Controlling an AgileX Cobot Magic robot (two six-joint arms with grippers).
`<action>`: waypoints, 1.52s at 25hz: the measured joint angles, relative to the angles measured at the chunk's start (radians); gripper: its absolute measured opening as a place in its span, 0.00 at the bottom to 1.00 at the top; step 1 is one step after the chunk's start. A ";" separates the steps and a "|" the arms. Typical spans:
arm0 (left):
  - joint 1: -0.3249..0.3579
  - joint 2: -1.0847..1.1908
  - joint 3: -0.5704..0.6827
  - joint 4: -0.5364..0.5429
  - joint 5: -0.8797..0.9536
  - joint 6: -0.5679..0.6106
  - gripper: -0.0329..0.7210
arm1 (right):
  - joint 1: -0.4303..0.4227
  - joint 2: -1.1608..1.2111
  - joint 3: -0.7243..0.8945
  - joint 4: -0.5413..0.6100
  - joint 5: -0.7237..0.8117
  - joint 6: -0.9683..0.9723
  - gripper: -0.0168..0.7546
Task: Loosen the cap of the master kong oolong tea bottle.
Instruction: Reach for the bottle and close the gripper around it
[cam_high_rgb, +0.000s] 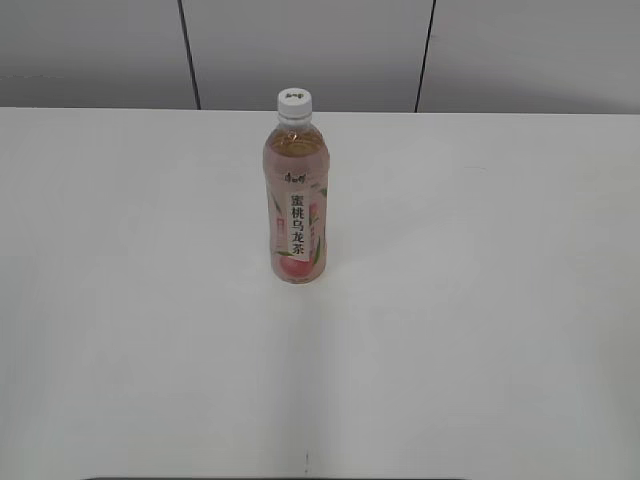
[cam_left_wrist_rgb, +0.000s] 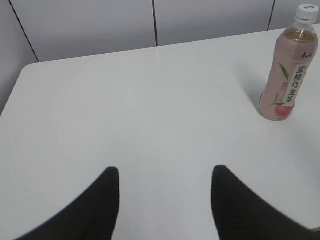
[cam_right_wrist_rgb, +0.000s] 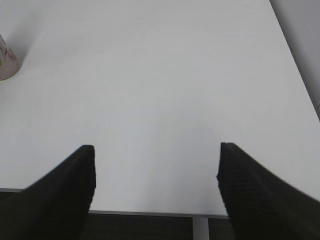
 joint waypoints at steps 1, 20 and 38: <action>0.000 0.000 0.000 0.000 0.000 0.000 0.54 | 0.000 0.000 0.000 0.000 0.000 0.000 0.77; 0.000 0.000 0.000 0.000 0.000 0.000 0.54 | 0.000 0.000 0.000 0.000 0.000 0.000 0.77; 0.000 0.000 0.000 -0.001 0.000 0.000 0.54 | 0.000 0.000 0.000 0.000 0.000 0.000 0.77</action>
